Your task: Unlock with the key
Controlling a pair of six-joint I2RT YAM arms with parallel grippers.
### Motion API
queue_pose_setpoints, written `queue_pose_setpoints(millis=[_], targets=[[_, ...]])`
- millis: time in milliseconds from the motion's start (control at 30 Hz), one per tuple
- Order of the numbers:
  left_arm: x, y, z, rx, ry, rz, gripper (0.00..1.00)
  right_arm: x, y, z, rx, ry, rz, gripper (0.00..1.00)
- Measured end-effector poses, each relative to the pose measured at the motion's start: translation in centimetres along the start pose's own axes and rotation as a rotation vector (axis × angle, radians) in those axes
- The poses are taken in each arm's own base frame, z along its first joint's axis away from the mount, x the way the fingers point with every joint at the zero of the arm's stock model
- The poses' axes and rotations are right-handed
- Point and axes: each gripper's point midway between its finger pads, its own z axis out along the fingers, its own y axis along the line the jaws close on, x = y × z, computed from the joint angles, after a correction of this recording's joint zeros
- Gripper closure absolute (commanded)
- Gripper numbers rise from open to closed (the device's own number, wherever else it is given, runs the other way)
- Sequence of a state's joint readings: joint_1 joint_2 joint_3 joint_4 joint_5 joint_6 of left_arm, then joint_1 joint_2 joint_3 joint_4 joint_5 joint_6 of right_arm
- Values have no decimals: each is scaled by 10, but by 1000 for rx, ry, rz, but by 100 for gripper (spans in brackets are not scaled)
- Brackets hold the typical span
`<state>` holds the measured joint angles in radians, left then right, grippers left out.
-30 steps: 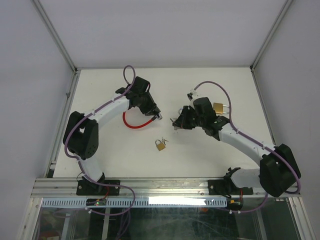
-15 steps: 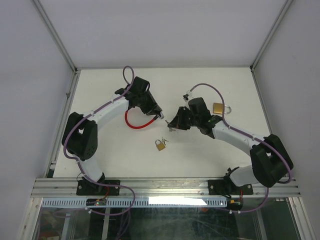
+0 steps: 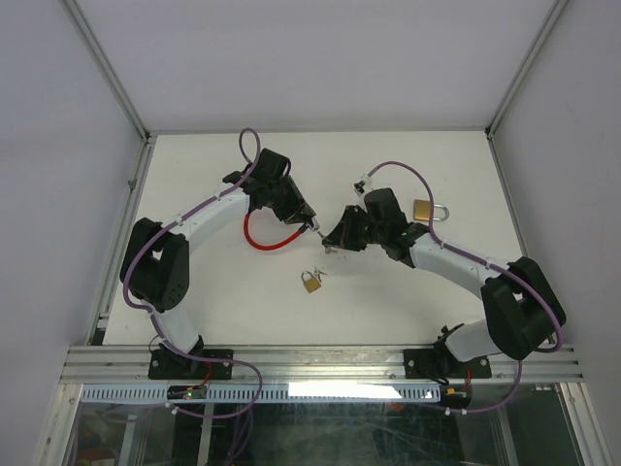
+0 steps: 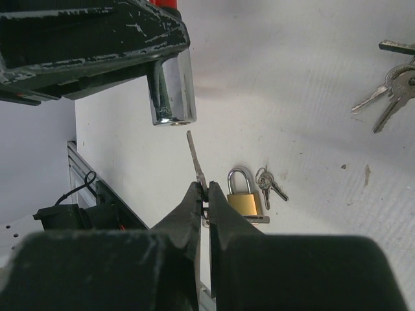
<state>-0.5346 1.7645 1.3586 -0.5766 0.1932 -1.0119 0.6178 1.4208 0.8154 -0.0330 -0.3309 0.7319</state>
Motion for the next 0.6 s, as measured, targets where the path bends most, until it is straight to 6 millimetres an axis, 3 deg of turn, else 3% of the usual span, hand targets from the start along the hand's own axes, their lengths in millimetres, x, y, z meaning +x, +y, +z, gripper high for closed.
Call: queue_pose_setpoints(millis=[600], targets=[[0,-2,0,10,3,2,100,-4,5,2,-15,-17,35,100]])
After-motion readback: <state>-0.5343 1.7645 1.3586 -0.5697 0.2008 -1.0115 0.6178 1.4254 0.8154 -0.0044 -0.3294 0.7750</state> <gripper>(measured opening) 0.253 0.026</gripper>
